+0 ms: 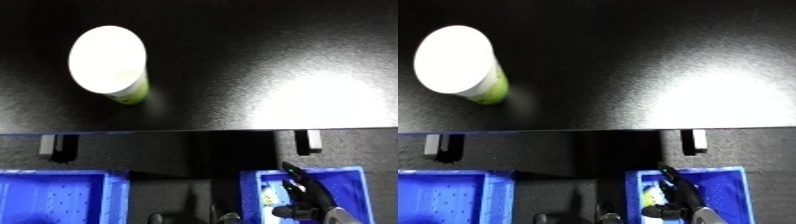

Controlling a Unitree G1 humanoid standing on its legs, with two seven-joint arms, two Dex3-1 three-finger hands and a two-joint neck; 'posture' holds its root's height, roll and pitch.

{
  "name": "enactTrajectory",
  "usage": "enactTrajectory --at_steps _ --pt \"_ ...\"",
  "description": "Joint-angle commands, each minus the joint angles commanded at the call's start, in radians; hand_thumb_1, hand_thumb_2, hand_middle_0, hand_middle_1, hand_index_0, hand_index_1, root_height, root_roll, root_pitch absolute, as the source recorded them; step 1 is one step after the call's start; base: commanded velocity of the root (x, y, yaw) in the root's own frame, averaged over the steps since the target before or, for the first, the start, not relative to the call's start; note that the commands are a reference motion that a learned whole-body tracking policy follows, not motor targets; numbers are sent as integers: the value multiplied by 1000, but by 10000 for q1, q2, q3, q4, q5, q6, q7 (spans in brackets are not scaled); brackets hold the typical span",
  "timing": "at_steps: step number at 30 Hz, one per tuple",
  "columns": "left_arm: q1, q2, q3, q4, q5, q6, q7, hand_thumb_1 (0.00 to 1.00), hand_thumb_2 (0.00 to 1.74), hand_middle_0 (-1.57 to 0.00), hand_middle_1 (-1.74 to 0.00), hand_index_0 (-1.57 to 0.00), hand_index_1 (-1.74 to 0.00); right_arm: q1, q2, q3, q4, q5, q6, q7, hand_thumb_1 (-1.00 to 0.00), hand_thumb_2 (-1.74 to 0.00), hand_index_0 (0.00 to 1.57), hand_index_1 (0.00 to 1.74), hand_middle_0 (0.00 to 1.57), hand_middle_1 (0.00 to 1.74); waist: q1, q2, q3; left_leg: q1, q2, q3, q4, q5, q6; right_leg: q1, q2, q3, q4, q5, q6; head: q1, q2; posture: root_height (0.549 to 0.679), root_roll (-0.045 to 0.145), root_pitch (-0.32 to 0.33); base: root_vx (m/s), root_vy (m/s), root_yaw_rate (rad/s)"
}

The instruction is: Pick up the object and place it into the box

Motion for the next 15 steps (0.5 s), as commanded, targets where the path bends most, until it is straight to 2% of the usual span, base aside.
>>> enactTrajectory --at_steps 3,6,11,15 --pt "-126 19 -52 92 107 31 -27 0 0 0 0 0 0 -9 86 163 118 -50 106 -93 0 0 0 0 0 0 115 -39 43 0 11 -80 -16 58 -24 58 -78 -88 57 -27 30 -792 -167 626 40 -8 11 -33 180" --pt "-177 40 -75 215 214 15 -111 0 0 0 0 0 0 36 172 255 227 47 141 -189 0 0 0 0 0 0 200 -67 75 33 -1 -148 26 54 -30 142 -154 -149 102 -71 43 -1571 -256 626 41 -16 30 -21 167" --pt "-102 105 -6 345 278 -39 -270 0 0 0 0 0 0 192 284 401 255 -1 174 -382 0 0 0 0 0 0 292 -104 84 78 -46 -198 205 -55 -5 290 -244 -210 122 -146 56 -2807 -420 623 43 -27 32 8 82" --pt "-16 153 108 412 242 -87 -364 0 0 0 0 0 0 300 375 500 354 -167 189 -448 0 0 0 0 0 0 374 -130 66 128 -73 -212 357 -165 54 407 -289 -254 174 -225 59 -3621 -404 622 43 -36 40 25 15"
